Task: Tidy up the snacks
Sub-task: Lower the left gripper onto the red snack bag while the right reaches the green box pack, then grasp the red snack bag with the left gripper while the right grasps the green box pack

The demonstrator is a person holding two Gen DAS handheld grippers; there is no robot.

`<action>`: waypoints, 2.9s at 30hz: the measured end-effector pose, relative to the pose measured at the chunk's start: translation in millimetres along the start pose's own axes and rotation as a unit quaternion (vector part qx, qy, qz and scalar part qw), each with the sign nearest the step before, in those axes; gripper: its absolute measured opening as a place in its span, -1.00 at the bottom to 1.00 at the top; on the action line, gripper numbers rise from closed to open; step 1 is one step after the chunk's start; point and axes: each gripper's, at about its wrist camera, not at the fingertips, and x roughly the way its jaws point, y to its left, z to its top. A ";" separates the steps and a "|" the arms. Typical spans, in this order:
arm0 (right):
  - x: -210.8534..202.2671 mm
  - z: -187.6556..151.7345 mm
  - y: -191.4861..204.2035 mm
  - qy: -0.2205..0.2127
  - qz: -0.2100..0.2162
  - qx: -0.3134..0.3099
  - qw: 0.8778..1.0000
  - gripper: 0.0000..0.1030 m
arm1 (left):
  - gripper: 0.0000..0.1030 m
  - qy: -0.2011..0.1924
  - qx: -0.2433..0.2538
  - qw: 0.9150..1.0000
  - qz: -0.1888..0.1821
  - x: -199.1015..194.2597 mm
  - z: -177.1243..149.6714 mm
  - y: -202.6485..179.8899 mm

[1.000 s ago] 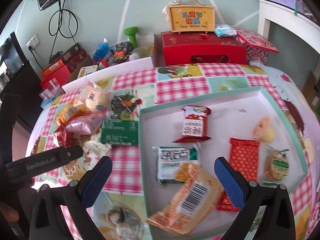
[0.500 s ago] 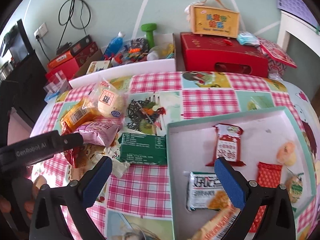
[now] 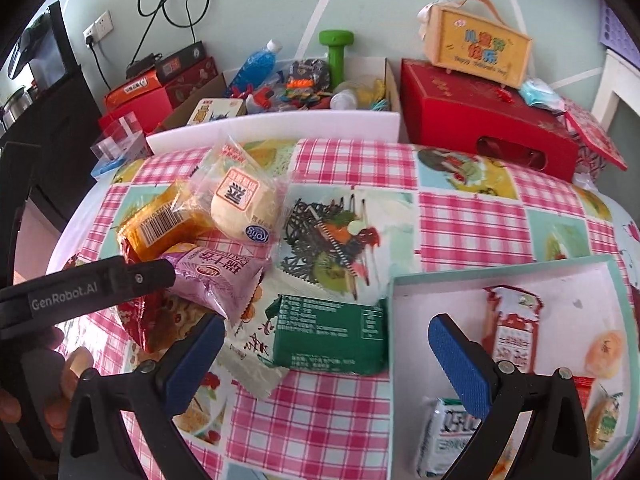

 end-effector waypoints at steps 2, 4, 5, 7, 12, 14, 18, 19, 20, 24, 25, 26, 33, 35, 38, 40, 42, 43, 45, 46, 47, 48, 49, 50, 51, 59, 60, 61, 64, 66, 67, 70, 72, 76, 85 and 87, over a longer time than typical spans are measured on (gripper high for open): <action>5.3 -1.4 0.0 0.004 0.001 -0.001 1.000 1.00 | 0.94 0.003 -0.006 1.000 0.000 4.6 1.2 1.0; 9.4 -3.2 -1.6 0.009 0.004 0.004 1.000 1.00 | 0.79 0.002 -0.013 1.000 0.000 6.3 2.4 2.4; 10.8 -4.3 -3.1 0.010 0.005 0.009 1.000 1.00 | 0.68 0.000 -0.013 1.000 0.001 6.7 2.4 3.8; 13.2 -6.3 -6.0 0.012 0.006 0.018 1.000 0.93 | 0.60 -0.003 -0.013 1.000 0.001 6.4 2.9 4.0; 19.7 -9.9 -12.1 0.022 0.011 0.033 0.999 0.56 | 0.52 -0.006 -0.018 1.000 -0.002 3.5 1.3 7.3; 21.5 -11.6 -12.6 0.024 0.014 0.033 0.999 0.53 | 0.50 -0.007 -0.017 1.000 -0.001 -0.9 -2.8 8.4; 21.3 -13.3 -12.4 0.022 0.012 0.032 0.999 0.47 | 0.46 -0.006 -0.016 1.000 0.003 -2.8 -5.7 6.9; 21.0 -13.9 -13.1 0.022 0.013 0.033 0.999 0.45 | 0.46 -0.005 -0.016 1.000 0.005 -2.9 -6.6 5.5; 20.9 -14.0 -13.7 0.023 0.015 0.035 0.999 0.44 | 0.45 -0.004 -0.017 1.000 0.006 -3.4 -8.3 3.9; 16.3 -16.1 -12.5 0.026 0.012 0.029 0.999 0.41 | 0.44 0.001 -0.012 1.000 0.012 -6.1 -14.8 -0.2; 14.7 -17.2 -12.2 0.026 0.011 0.026 0.999 0.39 | 0.44 0.003 -0.010 1.000 0.015 -6.8 -16.7 -1.5; 13.4 -17.9 -11.6 0.027 0.010 0.023 0.999 0.39 | 0.44 0.004 -0.008 1.000 0.017 -8.0 -19.9 -1.9; 7.1 -25.1 -10.2 0.033 0.015 0.019 0.999 0.32 | 0.43 0.017 0.000 1.000 0.023 -13.1 -40.1 -7.5; 5.0 -27.6 -9.2 0.034 0.015 0.014 0.999 0.31 | 0.43 0.021 0.005 1.000 0.022 -14.1 -46.8 -10.5; 1.3 -33.3 -6.8 0.035 0.014 0.010 0.999 0.31 | 0.43 0.025 0.010 0.999 0.021 -15.2 -59.1 -17.0; -1.2 -36.4 -5.9 0.035 0.014 0.007 0.999 0.31 | 0.43 0.027 0.019 0.999 0.021 -15.8 -66.7 -23.2; -4.0 -38.9 -6.0 0.037 0.016 0.006 0.999 0.31 | 0.43 0.029 0.027 0.999 0.020 -16.6 -74.9 -29.8; -5.6 -40.2 -6.3 0.037 0.016 0.005 0.999 0.31 | 0.43 0.030 0.030 0.999 0.019 -16.9 -76.9 -32.4; -7.8 -41.9 -6.8 0.037 0.018 0.005 0.999 0.31 | 0.43 0.032 0.034 0.999 0.017 -17.7 -83.1 -36.4; -8.8 -42.5 -7.0 0.038 0.019 0.004 0.999 0.31 | 0.43 0.032 0.035 0.999 0.017 -17.2 -84.6 -38.6; -9.2 -42.8 -6.9 0.038 0.020 0.002 0.999 0.31 | 0.43 0.033 0.036 0.999 0.018 -17.5 -86.8 -39.2; -9.1 -42.7 -6.6 0.038 0.019 0.000 0.999 0.31 | 0.43 0.033 0.037 0.999 0.019 -18.0 -89.6 -39.4; -8.8 -42.4 -6.5 0.038 0.020 -0.001 0.999 0.31 | 0.43 0.033 0.037 0.999 0.019 -18.4 -91.7 -39.2; -8.4 -42.4 -6.0 0.038 0.019 -0.003 0.999 0.31 | 0.43 0.034 0.036 0.999 0.018 -18.9 -92.9 -38.1; -8.2 -42.4 -5.3 0.038 0.018 -0.005 0.999 0.31 | 0.43 0.033 0.033 0.999 0.016 -20.4 -93.2 -35.0; -12.6 -40.1 -4.4 0.036 0.025 -0.011 0.999 0.34 | 0.43 0.035 0.028 0.999 0.019 -21.3 -88.7 -28.9; -13.9 -39.3 -4.1 0.033 0.027 -0.012 0.999 0.34 | 0.44 0.035 0.028 0.999 0.019 -21.3 -89.3 -29.4; -15.3 -38.5 -3.0 0.030 0.031 -0.015 0.999 0.34 | 0.44 0.034 0.027 0.999 0.018 -21.4 -89.8 -29.7; -16.0 -37.6 3.2 0.025 0.046 -0.031 0.998 0.36 | 0.44 0.036 0.022 0.999 0.016 -19.5 -84.8 -26.7; -13.5 -37.3 7.2 0.021 0.045 -0.043 0.998 0.37 | 0.44 0.036 0.020 0.999 0.017 -16.6 -80.8 -27.3; -11.0 -37.5 8.8 0.022 0.044 -0.048 0.998 0.37 | 0.44 0.036 0.020 0.999 0.017 -16.3 -80.8 -27.2; -2.2 -39.4 8.4 0.033 0.036 -0.059 0.997 0.46 | 0.44 0.036 0.020 0.999 0.017 -16.0 -80.6 -26.8; 0.5 -41.0 7.1 0.036 0.043 -0.063 0.996 0.47 | 0.44 0.036 0.020 0.999 0.018 -15.7 -80.2 -26.7; 0.5 -43.3 12.5 0.039 0.038 -0.083 0.995 0.56 | 0.44 0.036 0.022 0.999 0.021 -15.2 -80.4 -27.3; -5.8 -53.8 23.7 0.062 0.046 -0.124 0.989 0.59 | 0.44 0.036 0.027 0.999 0.030 -12.3 -80.8 -34.1; -6.8 -54.0 22.5 0.063 0.056 -0.120 0.989 0.59 | 0.44 0.037 0.027 0.999 0.030 -12.2 -80.9 -34.2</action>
